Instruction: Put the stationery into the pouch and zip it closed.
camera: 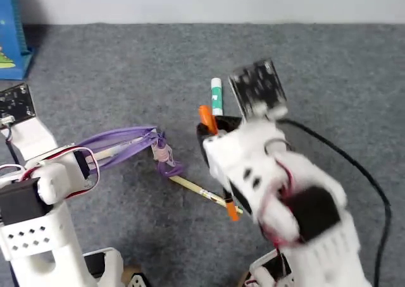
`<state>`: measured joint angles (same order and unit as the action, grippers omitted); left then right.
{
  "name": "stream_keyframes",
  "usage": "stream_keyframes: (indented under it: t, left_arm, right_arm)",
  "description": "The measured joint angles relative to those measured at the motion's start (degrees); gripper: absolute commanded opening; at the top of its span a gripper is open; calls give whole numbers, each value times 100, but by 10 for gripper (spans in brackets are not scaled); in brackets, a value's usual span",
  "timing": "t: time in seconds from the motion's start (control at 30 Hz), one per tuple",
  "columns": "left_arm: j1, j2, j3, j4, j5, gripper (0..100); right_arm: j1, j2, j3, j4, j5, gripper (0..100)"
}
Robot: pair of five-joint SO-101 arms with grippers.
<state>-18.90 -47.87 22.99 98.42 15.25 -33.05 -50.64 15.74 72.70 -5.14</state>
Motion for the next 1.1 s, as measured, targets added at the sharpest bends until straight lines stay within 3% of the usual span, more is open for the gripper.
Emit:
stream_keyframes:
  t: [0.3,0.73,1.1]
  left_arm:
    - [0,0,0,0,0,10]
    - [0,-53,149,0,0,10]
    - [0,-53,158,0,0,10]
  right_arm:
    - [-1011,-633,220,-1864,-545,8]
    - [-1442,-615,3103,-7868,-756,8]
    - [-1442,914,3490,-9495,-756,8]
